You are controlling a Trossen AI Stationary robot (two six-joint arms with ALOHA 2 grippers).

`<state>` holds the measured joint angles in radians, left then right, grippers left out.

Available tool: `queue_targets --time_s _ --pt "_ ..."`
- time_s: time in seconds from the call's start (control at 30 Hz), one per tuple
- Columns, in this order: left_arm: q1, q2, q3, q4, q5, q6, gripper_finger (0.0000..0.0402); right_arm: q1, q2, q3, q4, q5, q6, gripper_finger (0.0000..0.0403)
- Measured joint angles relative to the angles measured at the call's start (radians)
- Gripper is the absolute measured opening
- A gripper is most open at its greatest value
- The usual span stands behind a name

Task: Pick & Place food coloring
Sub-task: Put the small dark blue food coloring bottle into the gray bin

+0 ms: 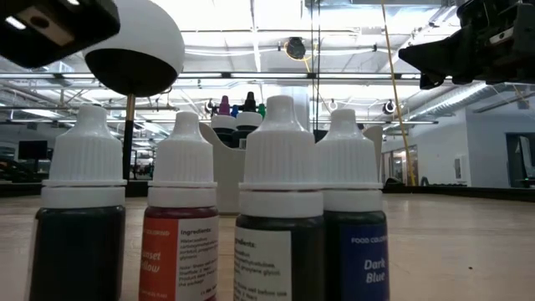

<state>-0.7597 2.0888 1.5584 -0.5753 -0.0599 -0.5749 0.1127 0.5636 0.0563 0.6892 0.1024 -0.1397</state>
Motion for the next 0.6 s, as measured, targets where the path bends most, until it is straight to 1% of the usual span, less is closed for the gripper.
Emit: queue_targets --time_s 0.2,0.43,0.6 --pt "0.001 0.001 -0.034 0.034 -0.011 -0.009 0.0193 0.0 0.0 0.0 0.0 0.0 0.0 0.0" --pt "0.003 0.001 -0.035 0.053 -0.012 0.001 0.0178 0.0 0.0 0.0 -0.001 0.0 0.0 0.0" --pt "0.003 0.001 -0.035 0.048 -0.011 0.016 0.0158 0.0 0.0 0.0 -0.001 0.0 0.0 0.0"
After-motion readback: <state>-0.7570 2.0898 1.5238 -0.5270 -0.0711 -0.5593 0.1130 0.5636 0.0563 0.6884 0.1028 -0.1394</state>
